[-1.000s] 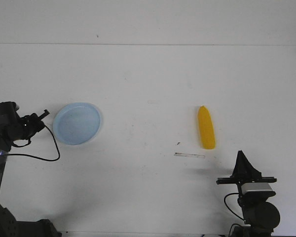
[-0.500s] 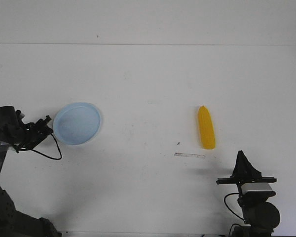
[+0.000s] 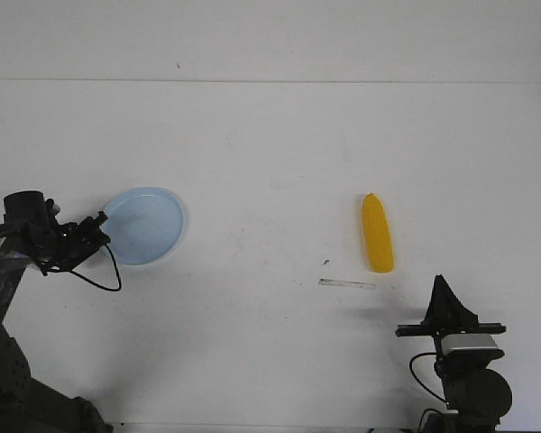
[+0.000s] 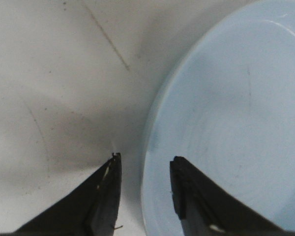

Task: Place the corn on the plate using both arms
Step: 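Lower the left gripper onto the plate rim nearest it, then push the blue plate with the left gripper toward the yellow corn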

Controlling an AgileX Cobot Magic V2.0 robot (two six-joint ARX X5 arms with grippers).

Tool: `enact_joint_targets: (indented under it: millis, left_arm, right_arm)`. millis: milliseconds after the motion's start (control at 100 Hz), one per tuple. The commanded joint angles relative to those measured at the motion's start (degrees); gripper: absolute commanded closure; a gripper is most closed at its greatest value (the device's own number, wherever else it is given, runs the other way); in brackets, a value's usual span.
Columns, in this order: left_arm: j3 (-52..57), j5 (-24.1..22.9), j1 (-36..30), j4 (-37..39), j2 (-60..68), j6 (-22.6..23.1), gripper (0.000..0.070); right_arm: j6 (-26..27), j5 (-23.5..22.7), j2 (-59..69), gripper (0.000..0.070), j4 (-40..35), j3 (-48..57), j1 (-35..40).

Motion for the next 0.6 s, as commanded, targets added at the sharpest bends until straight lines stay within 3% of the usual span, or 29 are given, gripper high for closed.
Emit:
enact_joint_targets:
  millis: [0, 60, 160, 460, 520, 590]
  left_arm:
    - [0.76, 0.24, 0.2, 0.31, 1.29, 0.39, 0.0501]
    - [0.76, 0.24, 0.07, 0.5, 1.33, 0.37, 0.0523]
    - [0.76, 0.22, 0.04, 0.55, 1.57, 0.37, 0.0627]
    - [0.74, 0.22, -1.36, 0.68, 3.54, 0.13, 0.0631]
    - [0.74, 0.22, -1.55, 0.76, 3.52, 0.09, 0.0695]
    - [0.74, 0.22, -1.55, 0.61, 3.26, -0.09, 0.0699]
  right_arm:
    - [-0.28, 0.02, 0.0, 0.0687, 0.59, -0.07, 0.07]
    - [-0.28, 0.02, 0.0, 0.0687, 0.57, -0.07, 0.07]
    - [-0.28, 0.02, 0.0, 0.0687, 0.57, -0.07, 0.07]
    - [-0.28, 0.02, 0.0, 0.0687, 0.59, -0.07, 0.04]
    - [-0.28, 0.02, 0.0, 0.0687, 0.59, -0.07, 0.07]
    - [-0.28, 0.02, 0.0, 0.0687, 0.59, -0.07, 0.07]
